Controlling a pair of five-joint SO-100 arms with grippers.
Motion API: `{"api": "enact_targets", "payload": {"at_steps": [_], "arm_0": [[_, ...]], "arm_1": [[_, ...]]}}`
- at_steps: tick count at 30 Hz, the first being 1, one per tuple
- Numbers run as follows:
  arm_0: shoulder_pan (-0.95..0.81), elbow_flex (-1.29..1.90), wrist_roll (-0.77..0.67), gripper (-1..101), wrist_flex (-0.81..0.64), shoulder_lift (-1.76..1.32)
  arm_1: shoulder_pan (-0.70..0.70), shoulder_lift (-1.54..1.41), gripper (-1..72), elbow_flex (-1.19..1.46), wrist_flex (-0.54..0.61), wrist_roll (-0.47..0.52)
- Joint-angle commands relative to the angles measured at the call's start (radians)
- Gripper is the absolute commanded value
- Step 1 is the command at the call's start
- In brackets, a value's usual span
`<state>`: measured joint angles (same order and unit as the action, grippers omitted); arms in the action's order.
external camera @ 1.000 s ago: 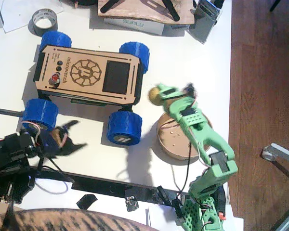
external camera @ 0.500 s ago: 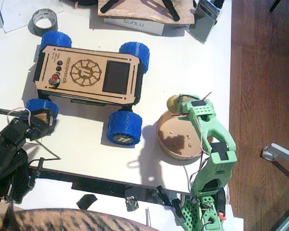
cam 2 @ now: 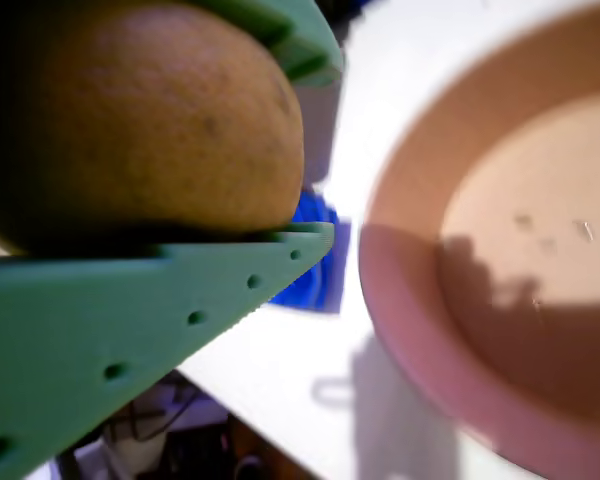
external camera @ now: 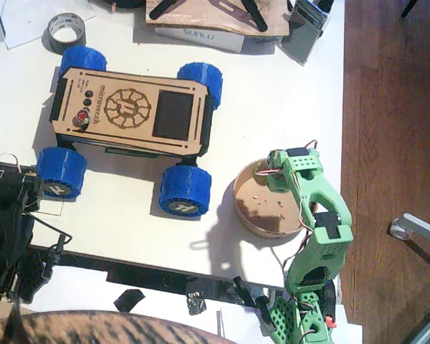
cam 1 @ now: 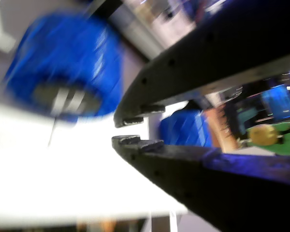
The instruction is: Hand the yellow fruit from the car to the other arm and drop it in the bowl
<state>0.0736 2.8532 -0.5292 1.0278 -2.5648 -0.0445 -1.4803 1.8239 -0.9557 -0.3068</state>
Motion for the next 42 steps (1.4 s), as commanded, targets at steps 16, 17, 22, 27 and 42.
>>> {"api": "enact_targets", "payload": {"at_steps": [16,17,22,27,42], "arm_0": [[0.005,-0.014,0.011,0,-0.035,0.133],[0.006,-0.014,0.011,0,-0.043,0.149],[0.008,-0.014,0.011,0,-0.046,0.155],[0.008,-0.014,0.009,0,-0.048,0.161],[0.009,-0.014,0.008,0,-0.046,0.163]], "arm_1": [[0.011,-0.005,26.2,-0.06,-0.035,0.029],[0.011,-0.005,25.9,-0.06,-0.035,0.029],[0.011,-0.003,26.5,-0.06,-0.035,0.032],[0.011,-0.006,19.9,-0.06,-0.035,0.028],[-0.115,-0.367,0.1,0.104,-0.023,0.077]]}}
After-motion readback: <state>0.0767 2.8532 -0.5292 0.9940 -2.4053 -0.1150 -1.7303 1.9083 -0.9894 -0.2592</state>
